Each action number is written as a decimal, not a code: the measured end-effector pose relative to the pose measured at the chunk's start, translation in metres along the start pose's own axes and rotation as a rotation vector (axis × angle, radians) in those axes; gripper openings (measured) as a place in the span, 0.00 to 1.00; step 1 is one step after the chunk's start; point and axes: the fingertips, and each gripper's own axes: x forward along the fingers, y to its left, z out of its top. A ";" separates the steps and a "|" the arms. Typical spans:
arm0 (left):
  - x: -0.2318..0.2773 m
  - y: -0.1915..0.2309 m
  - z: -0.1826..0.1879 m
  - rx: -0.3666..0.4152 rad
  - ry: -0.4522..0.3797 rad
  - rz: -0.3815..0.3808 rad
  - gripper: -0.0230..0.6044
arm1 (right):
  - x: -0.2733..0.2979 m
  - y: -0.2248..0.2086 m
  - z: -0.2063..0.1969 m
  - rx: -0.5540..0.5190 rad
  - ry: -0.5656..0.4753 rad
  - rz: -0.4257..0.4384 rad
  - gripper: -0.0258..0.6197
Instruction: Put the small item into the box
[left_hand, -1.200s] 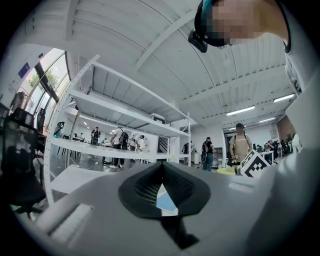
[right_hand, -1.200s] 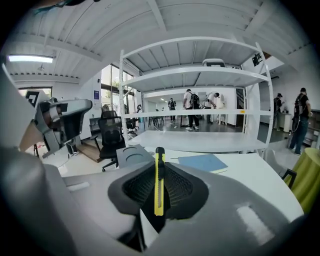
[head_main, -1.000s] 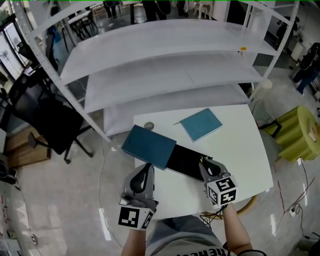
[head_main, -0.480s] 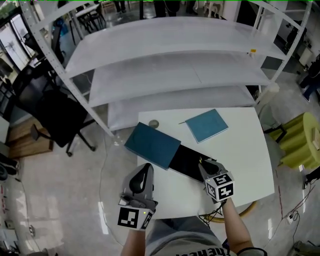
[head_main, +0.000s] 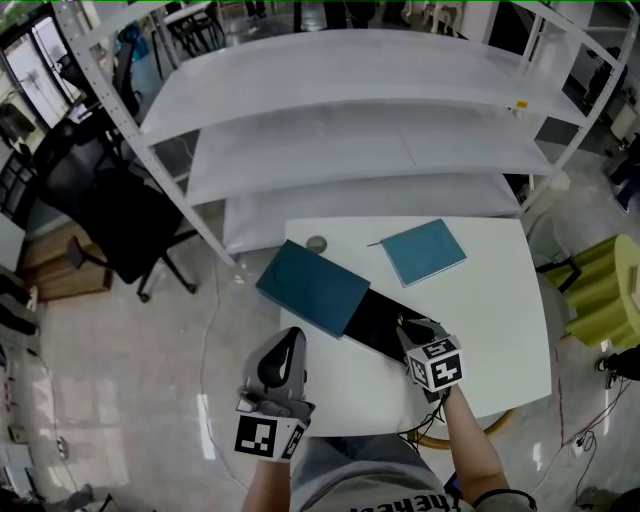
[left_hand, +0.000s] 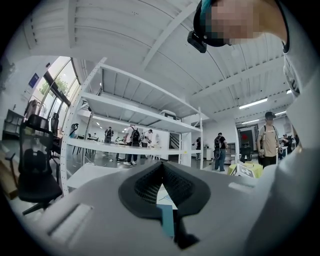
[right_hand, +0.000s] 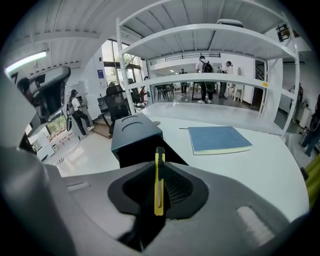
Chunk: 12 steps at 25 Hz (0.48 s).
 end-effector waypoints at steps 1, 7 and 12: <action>0.000 0.001 0.000 0.000 0.001 0.005 0.06 | 0.003 0.000 -0.001 -0.001 0.011 0.003 0.13; -0.004 0.007 -0.001 0.002 0.007 0.025 0.06 | 0.022 0.002 -0.008 0.008 0.074 0.031 0.13; -0.009 0.009 -0.001 0.004 0.014 0.047 0.06 | 0.035 0.003 -0.019 0.004 0.145 0.036 0.13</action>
